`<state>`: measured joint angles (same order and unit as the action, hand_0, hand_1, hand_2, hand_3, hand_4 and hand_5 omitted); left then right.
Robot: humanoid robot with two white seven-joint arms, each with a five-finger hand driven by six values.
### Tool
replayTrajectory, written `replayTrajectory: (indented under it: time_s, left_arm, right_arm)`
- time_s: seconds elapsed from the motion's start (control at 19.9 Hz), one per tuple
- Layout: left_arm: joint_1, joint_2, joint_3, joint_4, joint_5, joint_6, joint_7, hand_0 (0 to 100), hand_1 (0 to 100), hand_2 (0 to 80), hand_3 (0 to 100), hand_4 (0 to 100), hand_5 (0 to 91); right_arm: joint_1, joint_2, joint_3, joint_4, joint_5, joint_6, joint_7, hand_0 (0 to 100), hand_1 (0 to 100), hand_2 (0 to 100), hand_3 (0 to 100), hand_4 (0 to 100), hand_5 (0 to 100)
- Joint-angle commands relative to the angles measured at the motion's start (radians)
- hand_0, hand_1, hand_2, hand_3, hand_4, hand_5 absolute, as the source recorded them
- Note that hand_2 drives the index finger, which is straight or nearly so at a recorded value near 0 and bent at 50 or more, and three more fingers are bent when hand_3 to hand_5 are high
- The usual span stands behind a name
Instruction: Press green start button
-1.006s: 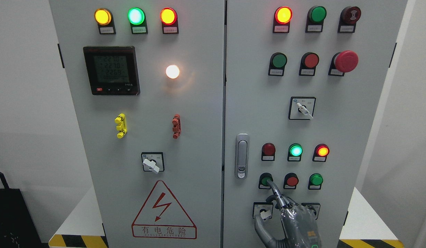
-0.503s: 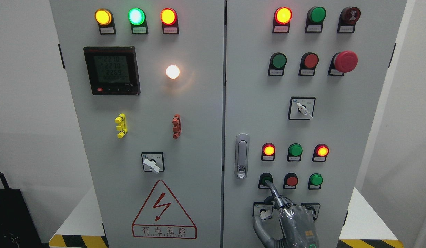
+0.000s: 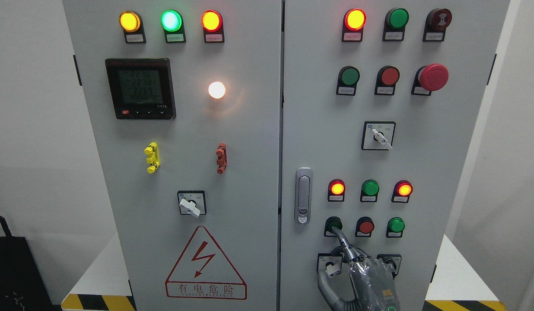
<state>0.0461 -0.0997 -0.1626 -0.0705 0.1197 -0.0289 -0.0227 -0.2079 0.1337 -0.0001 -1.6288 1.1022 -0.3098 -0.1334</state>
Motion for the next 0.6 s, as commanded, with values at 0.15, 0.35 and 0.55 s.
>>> replayTrajectory:
  time_s: [0.15,0.35,0.55]
  left_arm:
    - [0.001,0.000,0.002,0.000,0.000,0.000,0.000,12,56,0.0,0,0,0.0]
    - [0.000,0.000,0.000,0.000,0.000,0.000,0.000,12,56,0.0,0,0,0.0]
    - [0.000,0.000,0.000,0.000,0.000,0.000,0.000,12,56,0.0,0,0,0.0]
  right_arm:
    - [0.077,0.001,-0.001,-0.152,-0.088,0.000,0.003,70,37,0,50,61,68]
    - [0.125,0.000,0.023,-0.206,-0.163,0.003,0.020,74,38,0,52,60,67]
    - [0.162,0.000,0.032,-0.230,-0.241,0.014,0.021,74,37,0,51,58,62]
